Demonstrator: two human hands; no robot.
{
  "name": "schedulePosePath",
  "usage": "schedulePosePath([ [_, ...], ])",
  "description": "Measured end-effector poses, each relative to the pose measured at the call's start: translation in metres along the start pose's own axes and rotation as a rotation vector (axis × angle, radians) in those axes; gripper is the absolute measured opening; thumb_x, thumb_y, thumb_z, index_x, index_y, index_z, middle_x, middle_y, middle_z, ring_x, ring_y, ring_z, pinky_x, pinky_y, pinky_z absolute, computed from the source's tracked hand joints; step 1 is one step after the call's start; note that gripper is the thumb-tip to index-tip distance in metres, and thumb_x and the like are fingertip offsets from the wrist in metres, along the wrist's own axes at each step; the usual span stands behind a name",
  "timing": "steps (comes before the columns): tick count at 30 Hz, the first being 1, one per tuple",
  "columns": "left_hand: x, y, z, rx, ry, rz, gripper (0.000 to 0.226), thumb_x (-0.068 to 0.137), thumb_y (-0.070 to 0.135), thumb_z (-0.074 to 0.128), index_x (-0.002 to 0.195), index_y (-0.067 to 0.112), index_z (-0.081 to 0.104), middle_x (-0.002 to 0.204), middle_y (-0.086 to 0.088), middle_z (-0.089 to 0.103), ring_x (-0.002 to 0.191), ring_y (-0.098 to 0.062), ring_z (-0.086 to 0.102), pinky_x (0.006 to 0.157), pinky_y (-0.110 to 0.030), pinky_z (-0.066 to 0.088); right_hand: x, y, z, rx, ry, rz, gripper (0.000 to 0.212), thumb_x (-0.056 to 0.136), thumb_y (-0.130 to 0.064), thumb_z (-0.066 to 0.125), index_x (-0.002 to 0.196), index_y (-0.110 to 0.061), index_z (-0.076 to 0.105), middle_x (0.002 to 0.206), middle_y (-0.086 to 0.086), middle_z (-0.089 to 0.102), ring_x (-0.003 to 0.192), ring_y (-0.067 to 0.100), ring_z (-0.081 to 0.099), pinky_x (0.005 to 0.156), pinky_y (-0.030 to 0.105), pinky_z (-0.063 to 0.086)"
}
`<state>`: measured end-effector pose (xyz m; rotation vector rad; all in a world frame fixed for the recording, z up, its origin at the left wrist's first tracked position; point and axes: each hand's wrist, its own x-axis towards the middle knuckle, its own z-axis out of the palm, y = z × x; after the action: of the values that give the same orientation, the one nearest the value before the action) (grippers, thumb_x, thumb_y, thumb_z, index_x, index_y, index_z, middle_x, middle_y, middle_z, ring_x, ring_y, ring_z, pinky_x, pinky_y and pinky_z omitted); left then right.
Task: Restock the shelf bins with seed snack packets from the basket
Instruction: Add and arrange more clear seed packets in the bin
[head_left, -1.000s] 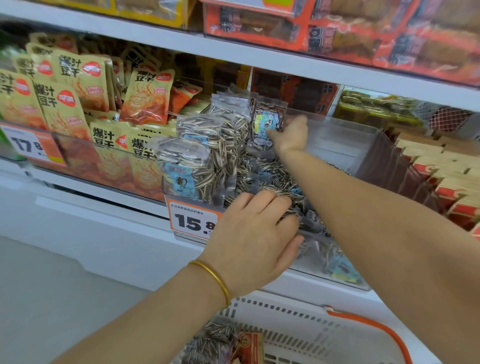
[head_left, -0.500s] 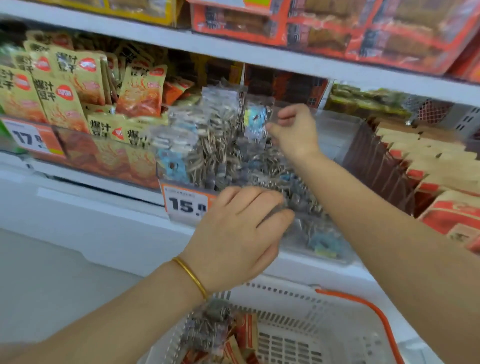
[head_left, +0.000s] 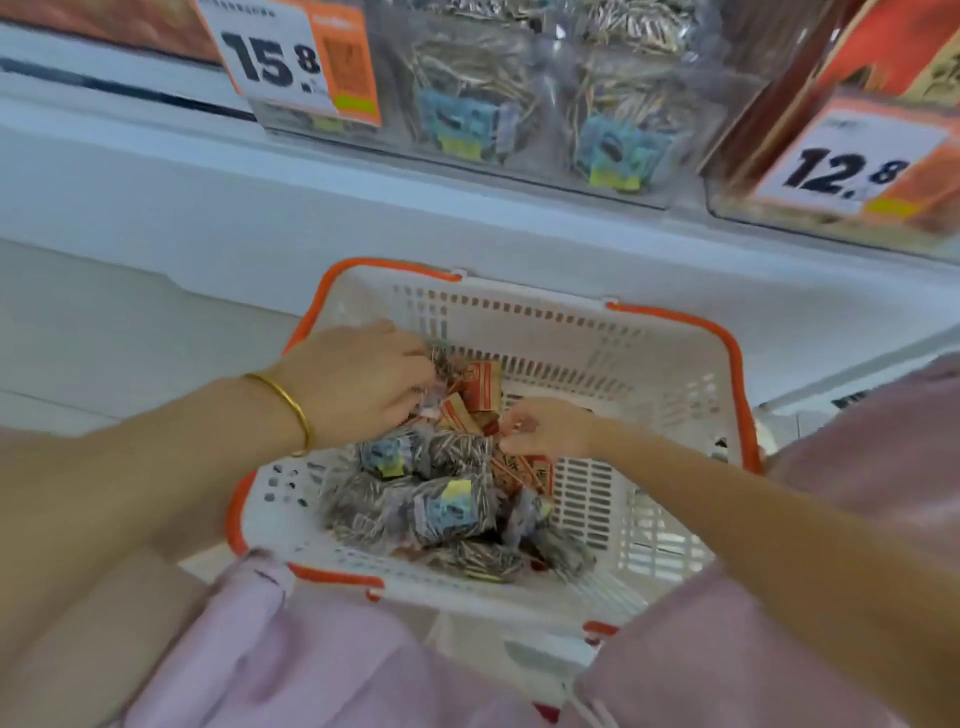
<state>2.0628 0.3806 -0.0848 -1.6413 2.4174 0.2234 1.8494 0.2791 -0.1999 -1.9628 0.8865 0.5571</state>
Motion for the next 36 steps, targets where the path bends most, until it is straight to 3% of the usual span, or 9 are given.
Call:
schedulePosePath([
  [2,0.002,0.008,0.001,-0.037,-0.089,-0.046,0.033,0.098,0.034,0.033,0.127,0.028,0.049,0.128,0.007,0.047,0.111,-0.015,0.042,0.090,-0.033,0.044,0.006,0.011,0.021,-0.030,-0.188,0.001,0.051,0.084,-0.041,0.066,0.125,-0.017,0.050,0.118,-0.003,0.050,0.106,0.016,0.049,0.093,0.033,0.043],
  [4,0.008,0.013,0.004,-0.081,-0.116,-0.057,0.033,0.098,0.033,0.035,0.127,0.027,0.050,0.127,0.006,0.047,0.112,-0.015,0.040,0.090,-0.033,0.044,0.008,0.021,0.040,-0.149,-0.315,-0.040,0.048,0.073,-0.025,0.073,0.117,-0.015,0.054,0.115,0.002,0.054,0.100,0.017,0.052,0.085,0.035,0.047],
  [6,0.015,0.016,0.007,-0.084,-0.127,-0.049,0.032,0.098,0.033,0.035,0.123,0.025,0.052,0.122,0.004,0.049,0.111,-0.014,0.040,0.090,-0.034,0.044,0.010,0.032,0.055,-0.334,-0.295,-0.080,0.047,0.075,-0.006,0.068,0.119,-0.009,0.052,0.118,0.007,0.055,0.104,0.021,0.054,0.085,0.035,0.049],
  [10,0.026,0.018,0.006,-0.055,-0.166,-0.017,0.033,0.098,0.034,0.035,0.126,0.024,0.051,0.123,0.004,0.049,0.112,-0.014,0.043,0.092,-0.030,0.041,0.010,0.039,0.047,-0.575,-0.144,-0.160,0.022,0.081,-0.009,0.067,0.102,-0.013,0.060,0.105,0.005,0.061,0.097,0.023,0.059,0.075,0.030,0.047],
  [16,0.029,0.008,-0.003,-0.024,-0.216,-0.061,0.034,0.098,0.033,0.033,0.123,0.021,0.052,0.121,-0.001,0.050,0.110,-0.020,0.045,0.090,-0.039,0.045,-0.018,-0.001,-0.033,-0.259,-0.132,-0.226,0.020,0.089,-0.019,0.062,0.107,-0.012,0.066,0.099,-0.001,0.062,0.086,0.009,0.054,0.074,0.018,0.037],
  [21,0.031,0.008,-0.005,-0.025,-0.302,-0.101,0.036,0.098,0.034,0.034,0.129,0.023,0.049,0.127,-0.001,0.047,0.114,-0.023,0.045,0.092,-0.038,0.044,-0.006,-0.024,0.018,-0.063,-0.128,-0.234,0.025,0.097,-0.031,0.047,0.111,-0.013,0.057,0.102,-0.002,0.054,0.094,0.014,0.053,0.084,0.025,0.044],
  [25,0.029,0.009,-0.003,-0.039,-0.336,-0.124,0.036,0.098,0.034,0.034,0.128,0.021,0.050,0.125,-0.004,0.049,0.113,-0.024,0.046,0.092,-0.042,0.044,0.005,-0.022,0.059,0.011,-0.177,-0.175,0.024,0.099,-0.038,0.043,0.103,-0.014,0.046,0.088,-0.002,0.046,0.077,0.013,0.044,0.064,0.025,0.036],
  [32,0.026,0.009,0.000,-0.226,-0.382,-0.179,0.038,0.097,0.032,0.044,0.132,0.019,0.048,0.131,-0.003,0.048,0.118,-0.021,0.047,0.098,-0.036,0.041,-0.005,-0.020,0.046,0.090,-0.201,-0.204,0.032,0.090,-0.038,0.061,0.112,-0.015,0.054,0.096,-0.009,0.051,0.085,0.006,0.047,0.072,0.022,0.035],
  [36,0.029,0.012,0.003,-0.497,-0.504,-0.207,0.056,0.092,0.031,0.056,0.141,0.015,0.036,0.141,-0.001,0.042,0.125,-0.016,0.043,0.103,-0.028,0.036,-0.028,-0.037,0.006,0.166,-0.227,-0.236,0.032,0.088,-0.036,0.062,0.116,-0.021,0.058,0.117,-0.006,0.056,0.109,0.011,0.052,0.098,0.029,0.040],
])
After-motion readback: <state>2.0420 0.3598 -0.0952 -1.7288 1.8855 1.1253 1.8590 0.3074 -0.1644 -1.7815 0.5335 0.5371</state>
